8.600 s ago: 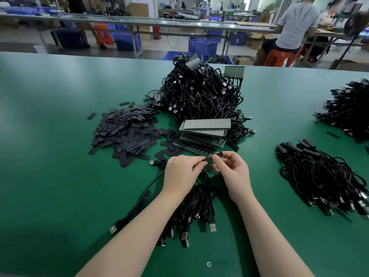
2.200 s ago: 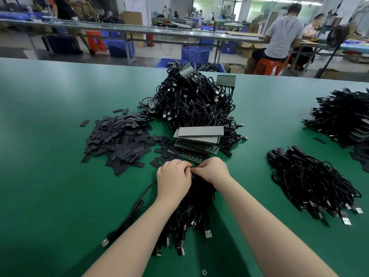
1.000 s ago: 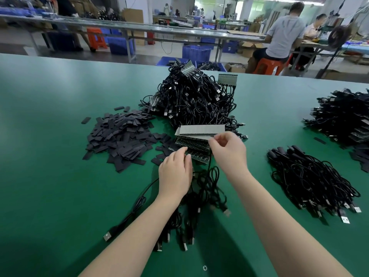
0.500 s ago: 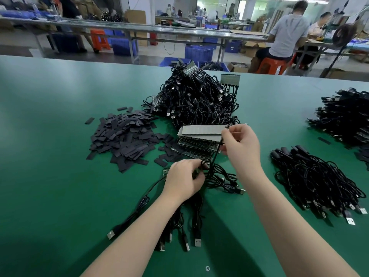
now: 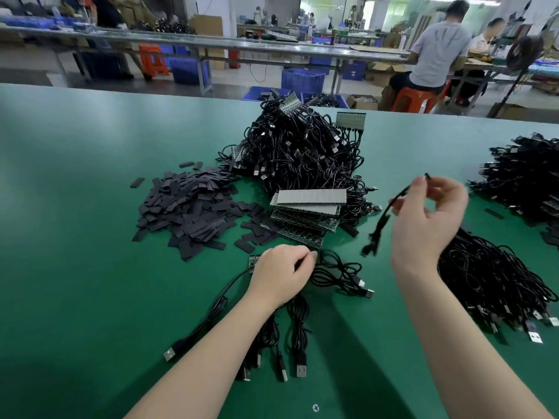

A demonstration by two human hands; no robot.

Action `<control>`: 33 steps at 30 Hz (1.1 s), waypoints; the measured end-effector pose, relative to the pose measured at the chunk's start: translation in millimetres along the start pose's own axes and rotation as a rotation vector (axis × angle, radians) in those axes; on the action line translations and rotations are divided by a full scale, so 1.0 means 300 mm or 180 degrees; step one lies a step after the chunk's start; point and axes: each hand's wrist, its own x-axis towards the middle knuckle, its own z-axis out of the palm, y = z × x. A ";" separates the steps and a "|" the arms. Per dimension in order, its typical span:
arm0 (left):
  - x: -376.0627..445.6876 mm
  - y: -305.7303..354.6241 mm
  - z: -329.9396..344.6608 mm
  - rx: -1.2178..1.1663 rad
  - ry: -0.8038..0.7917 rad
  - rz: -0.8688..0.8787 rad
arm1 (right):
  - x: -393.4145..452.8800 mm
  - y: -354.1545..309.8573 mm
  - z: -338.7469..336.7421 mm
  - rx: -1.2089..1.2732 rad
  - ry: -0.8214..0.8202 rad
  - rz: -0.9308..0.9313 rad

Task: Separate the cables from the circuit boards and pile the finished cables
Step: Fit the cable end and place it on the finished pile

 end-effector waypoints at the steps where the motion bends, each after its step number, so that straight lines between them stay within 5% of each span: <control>1: 0.002 0.000 -0.002 -0.0009 -0.0019 0.0052 | 0.009 -0.016 -0.004 0.0064 -0.0024 -0.0009; 13: 0.004 -0.001 0.000 0.0156 -0.0371 0.0063 | 0.009 -0.027 0.000 -0.0230 -0.0637 0.0305; 19: -0.005 0.018 -0.041 -0.0430 0.1548 0.0217 | -0.063 -0.085 0.087 0.0031 -0.1528 0.0491; 23: 0.028 0.065 -0.108 -0.0672 0.2278 0.0282 | -0.089 -0.115 0.158 0.1576 -0.1610 0.1653; 25: 0.048 0.086 -0.148 -0.0317 0.2594 0.0384 | -0.087 -0.084 0.167 0.1645 -0.1461 0.2037; 29: 0.052 0.116 -0.141 0.1403 0.1738 0.0347 | -0.122 0.043 0.133 0.0178 -0.1970 0.2503; 33: 0.028 0.066 -0.048 0.1524 0.0231 0.0114 | -0.149 0.162 0.097 -0.1588 -0.2392 0.1885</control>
